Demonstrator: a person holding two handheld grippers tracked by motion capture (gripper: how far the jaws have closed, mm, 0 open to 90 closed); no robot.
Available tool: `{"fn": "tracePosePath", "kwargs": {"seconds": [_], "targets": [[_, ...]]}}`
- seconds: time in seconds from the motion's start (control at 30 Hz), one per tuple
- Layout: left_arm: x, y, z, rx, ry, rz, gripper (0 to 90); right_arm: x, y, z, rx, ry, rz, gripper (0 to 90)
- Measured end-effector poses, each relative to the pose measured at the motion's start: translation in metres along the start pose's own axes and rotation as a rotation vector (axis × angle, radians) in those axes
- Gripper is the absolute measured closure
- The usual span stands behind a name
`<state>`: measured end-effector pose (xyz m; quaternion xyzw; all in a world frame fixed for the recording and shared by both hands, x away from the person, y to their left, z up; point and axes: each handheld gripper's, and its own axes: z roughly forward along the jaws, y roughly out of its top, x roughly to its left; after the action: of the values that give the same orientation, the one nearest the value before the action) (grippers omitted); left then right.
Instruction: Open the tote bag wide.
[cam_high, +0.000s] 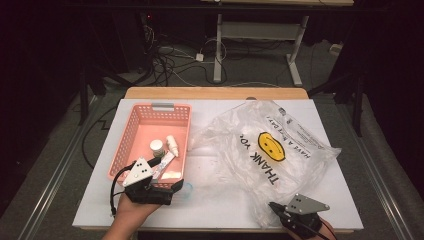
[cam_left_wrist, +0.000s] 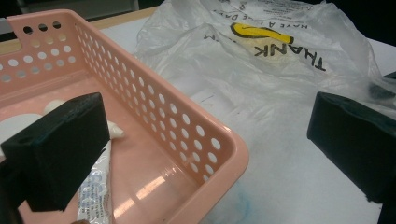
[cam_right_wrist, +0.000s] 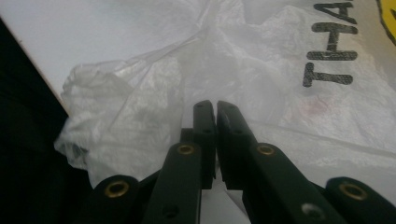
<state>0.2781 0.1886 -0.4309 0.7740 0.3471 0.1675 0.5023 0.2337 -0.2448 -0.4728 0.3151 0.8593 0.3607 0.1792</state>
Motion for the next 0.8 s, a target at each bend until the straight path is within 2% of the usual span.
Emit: {"fn": "tracePosePath", "kwargs": {"seconds": [0.07,0.17,0.2,0.23,0.37,0.4,0.43,0.5,0.53,0.57,0.6,0.67,0.7,0.73,0.77,0.8], "targets": [[0.0,0.0,0.0,-0.001,-0.004,-0.007,0.0,0.002,0.0,0.0,0.001,0.004,-0.014,84.1],[0.0,-0.001,0.0,0.002,-0.005,-0.007,0.0,-0.001,0.0,-0.006,-0.029,0.017,0.008,76.7],[0.0,-0.001,0.0,0.002,-0.005,-0.007,0.0,-0.001,0.0,-0.006,-0.029,0.017,0.008,76.7],[0.001,-0.001,0.0,0.002,-0.006,-0.009,0.0,-0.004,0.001,-0.013,-0.068,0.026,0.034,70.9],[0.002,-0.001,0.0,-0.006,-0.005,-0.015,0.0,-0.011,0.003,-0.028,-0.147,0.024,0.074,63.8],[0.002,-0.001,0.0,-0.006,-0.005,-0.015,0.0,-0.011,0.003,-0.028,-0.147,0.024,0.074,63.8],[0.003,-0.001,0.0,-0.006,-0.006,-0.02,0.0,-0.015,0.004,-0.034,-0.183,0.018,0.095,58.6],[0.004,-0.001,0.0,-0.007,-0.006,-0.021,0.0,-0.017,0.005,-0.036,-0.197,0.014,0.105,56.0],[0.004,-0.001,0.0,-0.007,-0.007,-0.021,0.0,-0.019,0.005,-0.037,-0.211,0.008,0.113,52.3],[0.004,0.0,0.0,-0.005,-0.005,-0.019,0.0,-0.022,0.006,-0.039,-0.237,-0.007,0.122,44.7],[0.004,0.0,0.0,-0.003,0.002,-0.019,0.0,-0.022,0.006,-0.039,-0.237,-0.007,0.122,44.7],[0.004,0.0,0.001,-0.004,0.015,-0.017,0.0,-0.028,0.008,-0.04,-0.268,-0.019,0.139,36.4],[0.004,0.0,0.001,0.0,0.02,-0.014,0.0,-0.033,0.011,-0.039,-0.285,-0.024,0.143,26.8],[0.003,0.0,0.002,0.0,0.022,-0.015,0.0,-0.036,0.013,-0.038,-0.285,-0.026,0.143,21.3],[0.003,0.0,0.002,0.001,0.022,-0.014,0.0,-0.036,0.013,-0.038,-0.285,-0.026,0.143,21.3],[0.002,0.0,0.002,0.004,0.02,-0.015,0.0,-0.04,0.016,-0.035,-0.289,-0.037,0.144,13.7]]}}
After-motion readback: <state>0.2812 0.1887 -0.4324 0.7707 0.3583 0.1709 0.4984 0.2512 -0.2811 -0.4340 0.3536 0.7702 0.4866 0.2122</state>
